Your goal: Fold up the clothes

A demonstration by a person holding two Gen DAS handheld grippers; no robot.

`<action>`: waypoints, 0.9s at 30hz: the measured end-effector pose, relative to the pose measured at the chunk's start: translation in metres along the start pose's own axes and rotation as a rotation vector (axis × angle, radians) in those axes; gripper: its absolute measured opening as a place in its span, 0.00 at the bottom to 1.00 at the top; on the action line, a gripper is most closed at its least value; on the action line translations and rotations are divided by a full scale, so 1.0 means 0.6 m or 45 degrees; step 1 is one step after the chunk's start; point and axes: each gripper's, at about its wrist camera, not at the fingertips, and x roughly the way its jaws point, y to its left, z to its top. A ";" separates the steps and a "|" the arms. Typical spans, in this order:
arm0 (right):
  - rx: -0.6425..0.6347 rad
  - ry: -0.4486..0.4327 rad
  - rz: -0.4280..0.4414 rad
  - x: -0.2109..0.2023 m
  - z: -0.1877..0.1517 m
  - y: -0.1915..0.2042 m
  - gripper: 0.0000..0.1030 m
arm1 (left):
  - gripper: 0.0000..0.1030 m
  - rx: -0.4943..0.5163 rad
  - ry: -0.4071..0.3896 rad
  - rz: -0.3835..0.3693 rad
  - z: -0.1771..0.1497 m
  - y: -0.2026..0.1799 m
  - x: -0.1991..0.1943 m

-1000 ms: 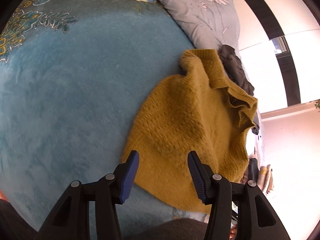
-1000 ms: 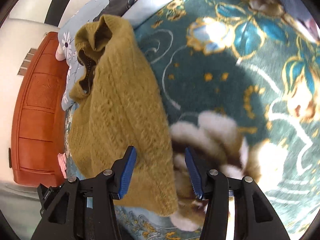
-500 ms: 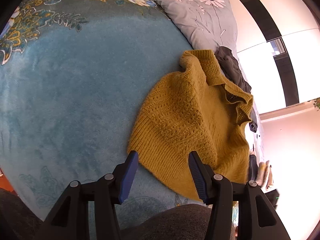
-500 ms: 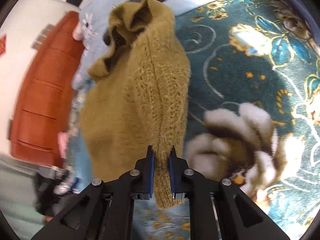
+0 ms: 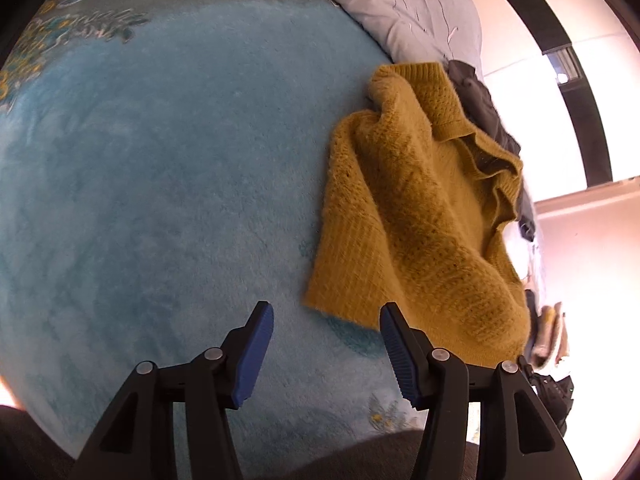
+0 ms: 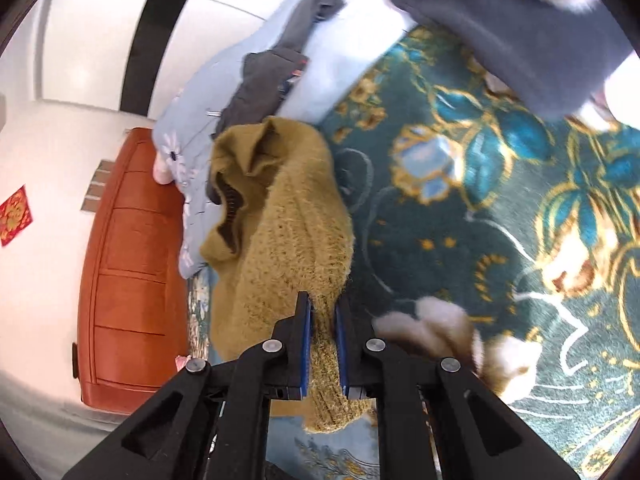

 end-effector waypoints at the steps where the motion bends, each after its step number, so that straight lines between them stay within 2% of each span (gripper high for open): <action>1: 0.025 -0.002 0.001 0.003 -0.002 -0.012 0.11 | 0.58 0.012 0.008 0.014 0.007 0.002 0.005; 6: 0.057 -0.024 -0.018 0.017 0.011 -0.022 0.11 | 0.58 0.068 0.053 0.065 0.039 0.006 0.028; 13: -0.014 -0.088 -0.067 0.021 0.050 0.006 0.11 | 0.58 0.111 0.149 -0.051 0.050 -0.006 0.071; 20: 0.004 -0.047 -0.143 0.036 0.049 -0.004 0.11 | 0.56 0.215 0.245 -0.120 0.052 -0.026 0.099; 21: 0.013 -0.043 -0.147 0.037 0.048 -0.006 0.11 | 0.52 0.235 0.255 -0.123 0.051 -0.030 0.102; 23: 0.028 -0.036 -0.149 0.040 0.046 -0.010 0.11 | 0.35 0.274 0.278 -0.101 0.051 -0.038 0.109; 24: 0.035 -0.033 -0.147 0.041 0.045 -0.011 0.11 | 0.32 0.289 0.281 -0.071 0.053 -0.042 0.111; 26: 0.027 -0.022 -0.153 0.042 0.041 -0.007 0.11 | 0.14 0.291 0.264 -0.047 0.056 -0.045 0.105; 27: 0.017 -0.012 -0.156 0.042 0.039 -0.002 0.11 | 0.12 0.287 0.252 -0.041 0.057 -0.044 0.098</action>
